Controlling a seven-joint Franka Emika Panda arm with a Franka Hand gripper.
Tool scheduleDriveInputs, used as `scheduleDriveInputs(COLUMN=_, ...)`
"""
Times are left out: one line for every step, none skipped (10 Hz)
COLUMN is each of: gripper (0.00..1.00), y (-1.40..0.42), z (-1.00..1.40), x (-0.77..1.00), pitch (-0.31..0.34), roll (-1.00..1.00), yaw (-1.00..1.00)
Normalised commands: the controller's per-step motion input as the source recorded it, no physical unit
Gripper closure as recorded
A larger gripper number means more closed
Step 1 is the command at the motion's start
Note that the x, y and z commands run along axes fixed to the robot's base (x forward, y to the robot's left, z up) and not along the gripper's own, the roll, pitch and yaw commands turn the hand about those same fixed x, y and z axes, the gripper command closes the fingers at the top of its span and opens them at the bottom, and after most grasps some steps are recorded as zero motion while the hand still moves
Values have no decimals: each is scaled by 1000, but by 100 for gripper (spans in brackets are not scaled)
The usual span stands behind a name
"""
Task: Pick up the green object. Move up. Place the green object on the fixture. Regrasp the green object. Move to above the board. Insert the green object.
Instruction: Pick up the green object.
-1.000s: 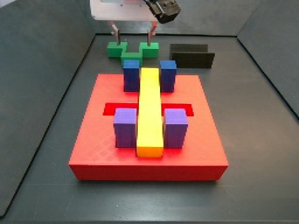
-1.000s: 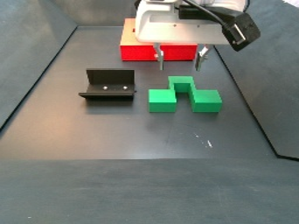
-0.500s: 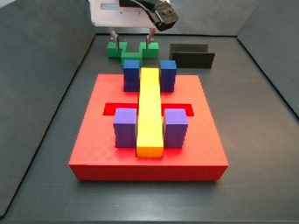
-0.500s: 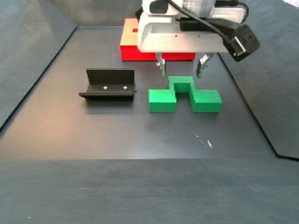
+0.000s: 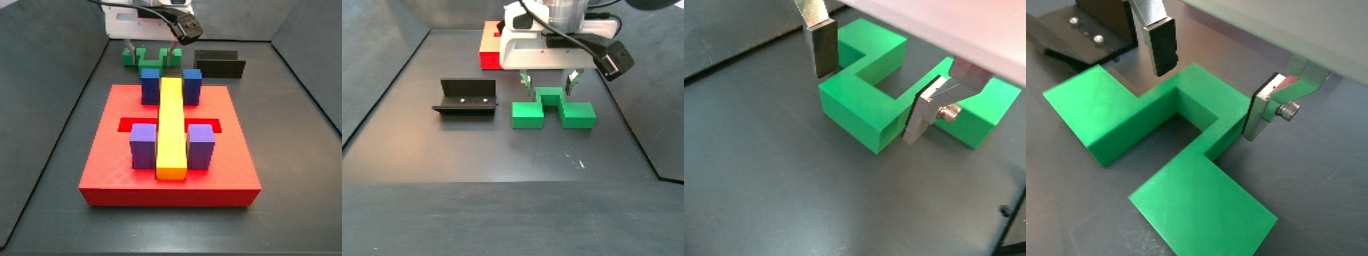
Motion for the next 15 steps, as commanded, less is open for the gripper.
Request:
scheduleDriveInputs(gripper=0, y=0, z=-337, x=11, pitch=0, roll=27, yaw=37)
scheduleDriveInputs(gripper=0, y=0, z=-317, x=9, pitch=0, roll=36, yaw=31)
scheduleDriveInputs(gripper=0, y=0, z=-46, x=0, pitch=0, roll=0, yaw=3)
scheduleDriveInputs(gripper=0, y=0, z=0, x=0, pitch=0, roll=0, yaw=0)
scheduleDriveInputs(gripper=100, y=0, z=0, x=0, pitch=0, roll=0, yaw=0)
scheduleDriveInputs(gripper=100, y=0, z=0, x=0, pitch=0, roll=0, yaw=0)
scheduleDriveInputs(gripper=100, y=0, z=0, x=0, pitch=0, roll=0, yaw=0)
scheduleDriveInputs(gripper=100, y=0, z=0, x=0, pitch=0, roll=0, yaw=0)
scheduleDriveInputs(gripper=100, y=0, z=0, x=0, pitch=0, roll=0, yaw=0)
scheduleDriveInputs(gripper=100, y=0, z=0, x=0, pitch=0, roll=0, yaw=0)
scheduleDriveInputs(gripper=100, y=0, z=0, x=0, pitch=0, roll=0, yaw=0)
scheduleDriveInputs(gripper=100, y=0, z=0, x=0, pitch=0, roll=0, yaw=0)
scheduleDriveInputs(gripper=100, y=0, z=0, x=0, pitch=0, roll=0, yaw=0)
scheduleDriveInputs(gripper=100, y=0, z=0, x=0, pitch=0, roll=0, yaw=0)
scheduleDriveInputs(gripper=100, y=0, z=0, x=0, pitch=0, roll=0, yaw=0)
